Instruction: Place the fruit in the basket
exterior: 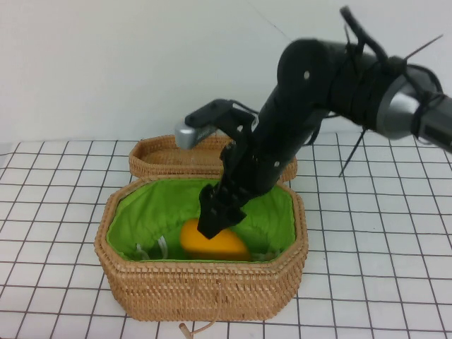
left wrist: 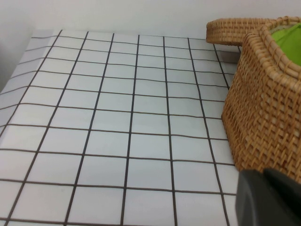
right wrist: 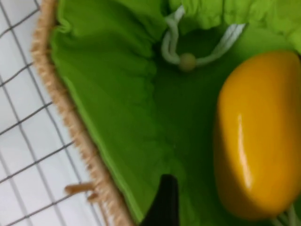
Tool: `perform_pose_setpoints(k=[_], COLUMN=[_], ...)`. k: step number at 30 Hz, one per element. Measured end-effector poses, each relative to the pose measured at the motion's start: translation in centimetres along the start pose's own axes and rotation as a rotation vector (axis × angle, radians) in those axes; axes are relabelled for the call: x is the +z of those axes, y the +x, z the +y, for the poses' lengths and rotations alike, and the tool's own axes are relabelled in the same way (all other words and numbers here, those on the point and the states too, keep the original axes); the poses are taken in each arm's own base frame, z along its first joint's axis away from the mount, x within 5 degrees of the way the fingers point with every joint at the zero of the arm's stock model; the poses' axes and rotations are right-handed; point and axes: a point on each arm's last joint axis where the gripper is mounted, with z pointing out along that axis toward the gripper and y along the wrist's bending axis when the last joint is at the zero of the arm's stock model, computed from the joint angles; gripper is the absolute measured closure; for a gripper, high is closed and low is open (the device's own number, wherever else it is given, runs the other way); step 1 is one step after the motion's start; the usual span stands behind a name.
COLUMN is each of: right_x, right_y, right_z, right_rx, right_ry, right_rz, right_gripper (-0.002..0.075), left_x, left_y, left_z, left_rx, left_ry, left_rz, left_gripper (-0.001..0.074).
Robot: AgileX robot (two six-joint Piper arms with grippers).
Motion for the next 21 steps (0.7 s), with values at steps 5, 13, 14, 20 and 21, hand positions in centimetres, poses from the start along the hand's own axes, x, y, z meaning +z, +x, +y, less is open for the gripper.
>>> perform_pose_setpoints(k=[5, 13, 14, 20, 21], right_x=[-4.1, -14.4, -15.6, -22.9, -23.5], right_y=[-1.4, -1.5, -1.2, 1.7, 2.2], right_z=[1.1, 3.9, 4.2, 7.3, 7.7], right_rx=[0.02, -0.057, -0.059, -0.12, -0.135], right_ry=[0.019, 0.222, 0.255, 0.372, 0.377], right_rz=[-0.013, -0.209, -0.225, -0.348, -0.355], right_gripper=[0.0297, 0.0706, 0.0725, 0.0726, 0.0726], left_x=[0.0, 0.0, 0.0, 0.0, 0.0], left_y=[0.0, 0.0, 0.0, 0.0, 0.0], left_z=[0.0, 0.0, 0.0, 0.0, 0.0], left_rx=[0.0, 0.0, 0.0, 0.0, 0.0], left_ry=[0.0, 0.0, 0.0, 0.0, 0.0], left_rz=[0.0, 0.0, 0.0, 0.0, 0.002], left_gripper=[0.0734, 0.0734, 0.0734, 0.0734, 0.0734])
